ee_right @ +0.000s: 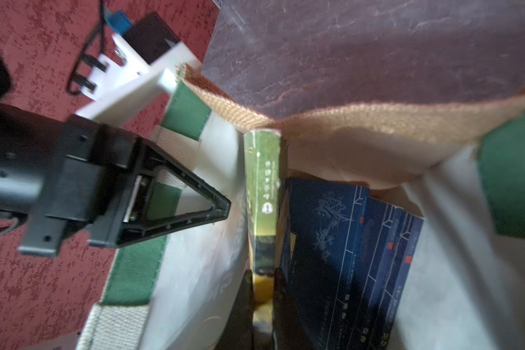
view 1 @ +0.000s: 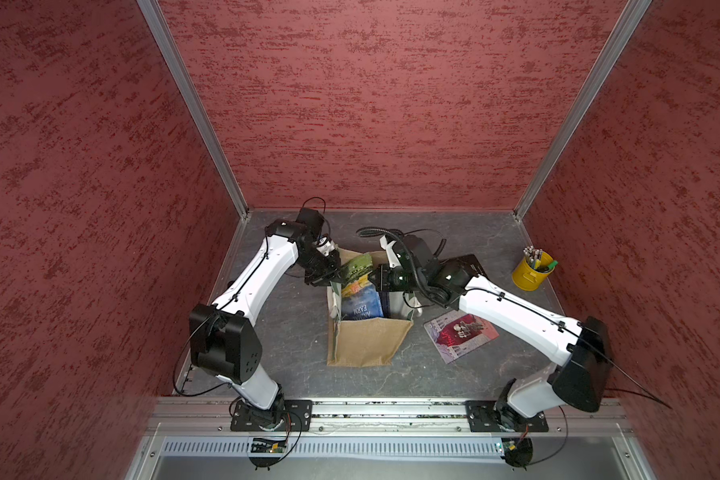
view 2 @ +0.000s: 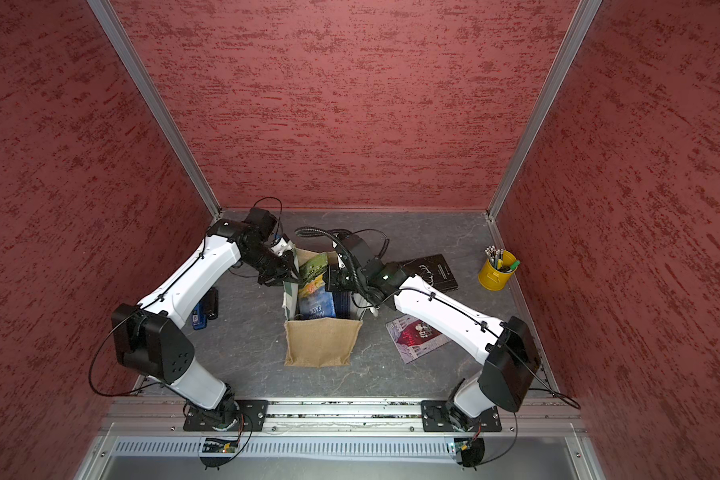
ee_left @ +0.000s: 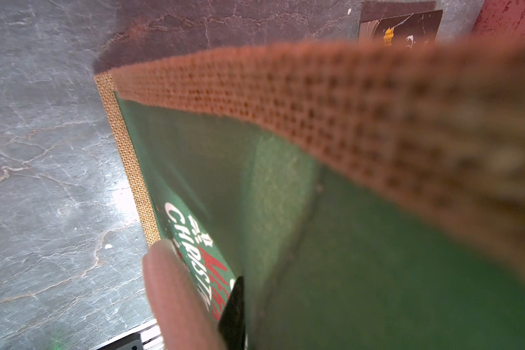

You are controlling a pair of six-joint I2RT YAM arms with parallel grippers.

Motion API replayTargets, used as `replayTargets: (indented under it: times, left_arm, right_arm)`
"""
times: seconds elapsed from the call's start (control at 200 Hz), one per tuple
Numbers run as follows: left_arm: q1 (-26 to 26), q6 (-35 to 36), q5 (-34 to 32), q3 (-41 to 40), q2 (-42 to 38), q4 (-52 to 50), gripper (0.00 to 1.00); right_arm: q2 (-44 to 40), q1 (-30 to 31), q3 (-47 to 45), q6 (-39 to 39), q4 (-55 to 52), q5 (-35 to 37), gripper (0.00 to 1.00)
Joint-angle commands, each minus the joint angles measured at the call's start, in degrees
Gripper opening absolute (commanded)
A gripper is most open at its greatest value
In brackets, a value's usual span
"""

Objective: Take out the books from the canvas bag
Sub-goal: Pick up the book from the canvas bag, then place the book at the center of the board.

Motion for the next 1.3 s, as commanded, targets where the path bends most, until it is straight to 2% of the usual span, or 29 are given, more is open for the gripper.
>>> replayTargets:
  times: [0.0, 0.2, 0.311, 0.566, 0.696, 0.842, 0.947, 1.122, 1.298]
  left_arm:
    - [0.0, -0.3, -1.2, 0.5, -1.4, 0.8, 0.18]
    - [0.0, -0.1, -1.3, 0.4, -0.8, 0.5, 0.18]
    - [0.3, -0.3, -2.0, 0.1, -0.8, 0.5, 0.18]
    - [0.8, -0.3, -2.2, -0.2, -1.0, 0.4, 0.18]
    - [0.8, -0.3, -1.8, 0.1, -0.7, 0.4, 0.18]
    - [0.8, 0.1, -1.7, 0.7, -0.2, -0.1, 0.18]
    - [0.9, 0.6, -1.9, 1.5, -0.1, -0.7, 0.18]
    - [1.3, 0.8, -2.0, 1.8, -0.1, -1.0, 0.18]
    - [1.6, 0.8, -2.2, 1.5, -0.8, -1.5, 0.18]
  right_arm:
    - [-3.1, -0.2, 5.1, -1.3, 0.7, 5.6, 0.0]
    - [-6.2, -2.4, 9.2, -0.4, 0.5, 7.6, 0.0]
    - [-8.5, -5.8, 10.4, 0.9, 1.3, 7.8, 0.0]
    - [-15.8, -19.8, 7.0, 6.7, 9.8, 7.1, 0.0]
    - [-16.4, -26.0, 3.8, 9.9, 14.1, 9.0, 0.0]
    - [-13.6, -28.9, 0.0, 16.3, 19.4, 14.4, 0.0]
    - [-9.0, -29.0, -1.2, 19.9, 23.3, 16.4, 0.0]
    - [0.9, -28.4, -0.1, 21.8, 27.8, 19.4, 0.0]
    - [7.0, -28.4, -4.2, 27.8, 36.4, 23.5, 0.0]
